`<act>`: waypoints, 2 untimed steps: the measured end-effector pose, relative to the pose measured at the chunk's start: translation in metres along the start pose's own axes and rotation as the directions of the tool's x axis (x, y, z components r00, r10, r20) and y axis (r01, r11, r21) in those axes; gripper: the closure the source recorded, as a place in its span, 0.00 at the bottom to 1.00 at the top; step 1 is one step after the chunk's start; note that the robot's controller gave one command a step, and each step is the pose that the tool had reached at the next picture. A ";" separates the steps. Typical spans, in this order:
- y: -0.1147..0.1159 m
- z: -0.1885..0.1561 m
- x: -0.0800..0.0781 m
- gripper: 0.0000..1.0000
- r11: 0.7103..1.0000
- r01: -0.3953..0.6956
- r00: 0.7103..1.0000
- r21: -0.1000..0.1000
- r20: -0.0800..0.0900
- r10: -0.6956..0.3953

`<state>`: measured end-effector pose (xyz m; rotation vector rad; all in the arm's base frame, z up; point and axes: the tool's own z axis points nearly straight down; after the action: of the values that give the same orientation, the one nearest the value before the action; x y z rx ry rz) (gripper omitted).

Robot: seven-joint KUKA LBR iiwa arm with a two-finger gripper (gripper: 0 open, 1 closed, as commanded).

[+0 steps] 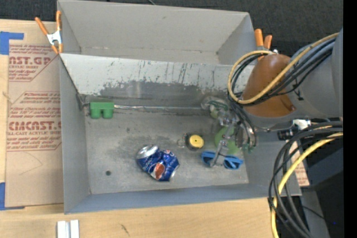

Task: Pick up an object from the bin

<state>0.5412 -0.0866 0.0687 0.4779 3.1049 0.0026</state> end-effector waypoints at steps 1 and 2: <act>0.000 -0.001 0.000 1.00 1.000 0.001 1.000 0.001 0.000 -0.001; -0.008 -0.124 0.020 1.00 1.000 0.002 1.000 0.000 0.008 -0.002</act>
Offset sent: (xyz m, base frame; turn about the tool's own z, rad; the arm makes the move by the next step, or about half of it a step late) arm 0.0000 0.0000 0.0000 0.0000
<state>0.5200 -0.0882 0.1924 0.4742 3.0974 0.0006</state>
